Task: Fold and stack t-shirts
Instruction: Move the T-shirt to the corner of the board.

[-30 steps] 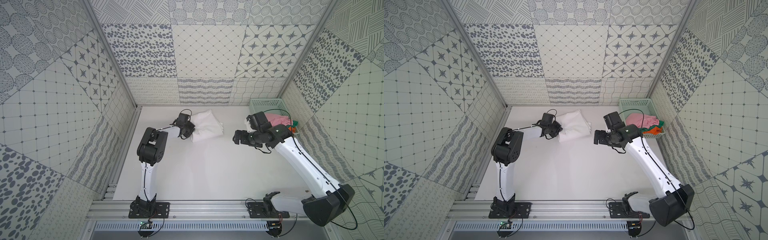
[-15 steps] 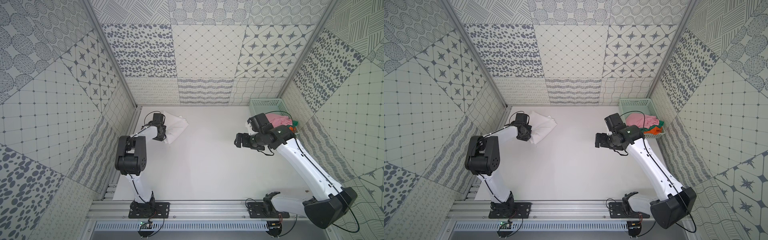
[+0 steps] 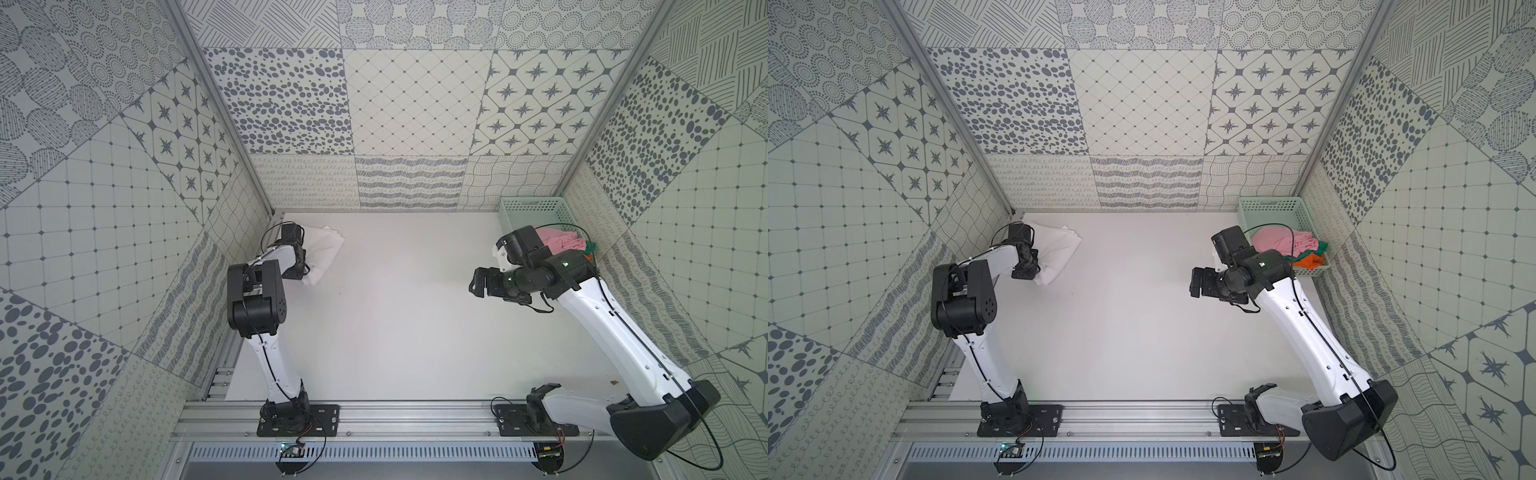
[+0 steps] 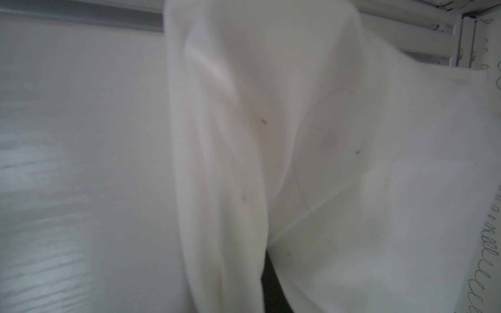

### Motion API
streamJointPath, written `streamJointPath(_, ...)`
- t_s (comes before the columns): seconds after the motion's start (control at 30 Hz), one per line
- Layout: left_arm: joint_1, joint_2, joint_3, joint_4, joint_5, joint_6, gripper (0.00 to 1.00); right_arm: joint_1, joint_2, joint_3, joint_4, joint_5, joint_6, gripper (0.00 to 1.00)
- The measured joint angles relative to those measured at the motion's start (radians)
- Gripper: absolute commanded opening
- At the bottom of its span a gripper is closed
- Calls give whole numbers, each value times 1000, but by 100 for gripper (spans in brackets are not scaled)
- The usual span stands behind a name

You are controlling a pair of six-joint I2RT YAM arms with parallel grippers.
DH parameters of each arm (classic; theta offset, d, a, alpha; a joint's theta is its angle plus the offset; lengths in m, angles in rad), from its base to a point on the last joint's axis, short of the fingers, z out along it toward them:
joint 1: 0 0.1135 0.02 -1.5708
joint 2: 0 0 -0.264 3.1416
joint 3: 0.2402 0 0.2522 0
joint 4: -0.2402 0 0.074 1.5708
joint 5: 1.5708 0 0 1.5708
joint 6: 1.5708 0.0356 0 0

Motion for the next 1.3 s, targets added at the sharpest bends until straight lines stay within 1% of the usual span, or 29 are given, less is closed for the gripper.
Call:
streamJointPath(0.2, 16, 123, 165, 19, -2, 0, 0, 44, -31, 0, -36, 2, 49, 98)
streamJointPath(0.47, 31, 255, 333, 86, 12, 0, 0, 126, -37, -1, -56, 18, 114, 98)
streamJointPath(0.5, 33, 269, 348, 98, 16, 1, 3, 135, -37, -1, -57, 23, 121, 98)
streamJointPath(0.57, 36, 288, 369, 118, 28, 2, 40, 151, -36, -1, -60, 25, 128, 98)
streamJointPath(0.6, 39, 295, 375, 130, 34, 9, 53, 157, -35, -1, -60, 25, 132, 98)
streamJointPath(0.63, 41, 298, 380, 153, 42, 11, 59, 163, -32, -1, -60, 25, 136, 98)
streamJointPath(0.67, 42, 299, 382, 173, 51, 13, 62, 168, -30, -1, -60, 25, 139, 98)
streamJointPath(0.7, 42, 298, 382, 193, 59, 15, 65, 173, -26, -1, -60, 24, 142, 98)
streamJointPath(0.83, 43, 273, 344, 244, 91, 27, 72, 182, -23, -11, -51, 21, 145, 98)
streamJointPath(0.93, 43, 223, 290, 230, 131, 37, 76, 186, -23, -22, -29, 19, 143, 98)
streamJointPath(1.0, 40, 184, 265, 182, 153, 52, 79, 186, -20, -23, -16, 21, 140, 98)
streamJointPath(1.13, 21, 73, 238, 66, 185, 99, 81, 186, 18, -23, 10, 32, 129, 98)
streamJointPath(1.3, -41, -106, 219, -84, 213, 180, 81, 187, 113, -23, 35, 83, 122, 98)
